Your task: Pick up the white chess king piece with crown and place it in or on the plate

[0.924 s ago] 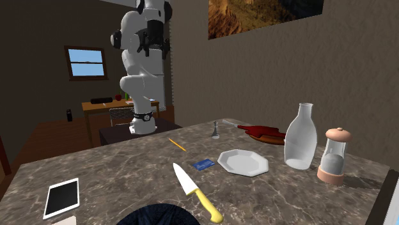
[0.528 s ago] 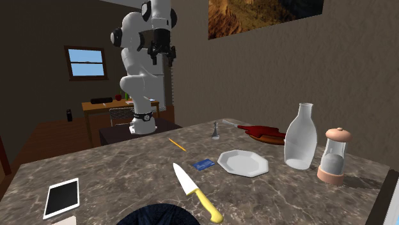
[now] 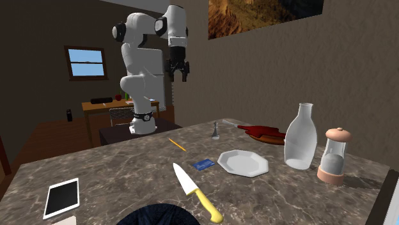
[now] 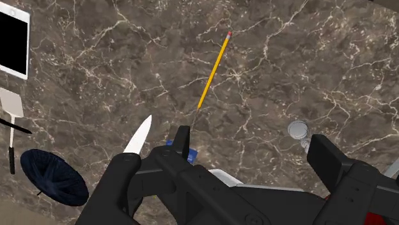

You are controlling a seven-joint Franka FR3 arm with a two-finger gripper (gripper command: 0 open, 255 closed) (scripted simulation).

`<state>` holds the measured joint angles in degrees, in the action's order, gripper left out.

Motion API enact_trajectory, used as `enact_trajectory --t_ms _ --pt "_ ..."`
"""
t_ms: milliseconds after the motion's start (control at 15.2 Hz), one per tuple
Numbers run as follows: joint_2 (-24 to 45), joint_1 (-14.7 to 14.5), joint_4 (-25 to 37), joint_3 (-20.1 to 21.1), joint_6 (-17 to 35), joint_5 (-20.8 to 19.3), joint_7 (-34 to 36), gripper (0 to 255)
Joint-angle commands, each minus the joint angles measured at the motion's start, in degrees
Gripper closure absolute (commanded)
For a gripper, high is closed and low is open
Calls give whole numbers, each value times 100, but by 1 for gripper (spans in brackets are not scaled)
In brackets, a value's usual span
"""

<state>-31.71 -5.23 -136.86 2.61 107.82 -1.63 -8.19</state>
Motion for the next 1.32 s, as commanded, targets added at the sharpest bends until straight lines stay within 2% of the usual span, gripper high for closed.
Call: enact_trajectory --t_ms 0,594,1254 --pt "233 -101 -108 98 317 73 31 0" --pt "1741 -448 -27 453 1622 241 31 0" --pt "3648 -793 620 841 2748 138 117 0"
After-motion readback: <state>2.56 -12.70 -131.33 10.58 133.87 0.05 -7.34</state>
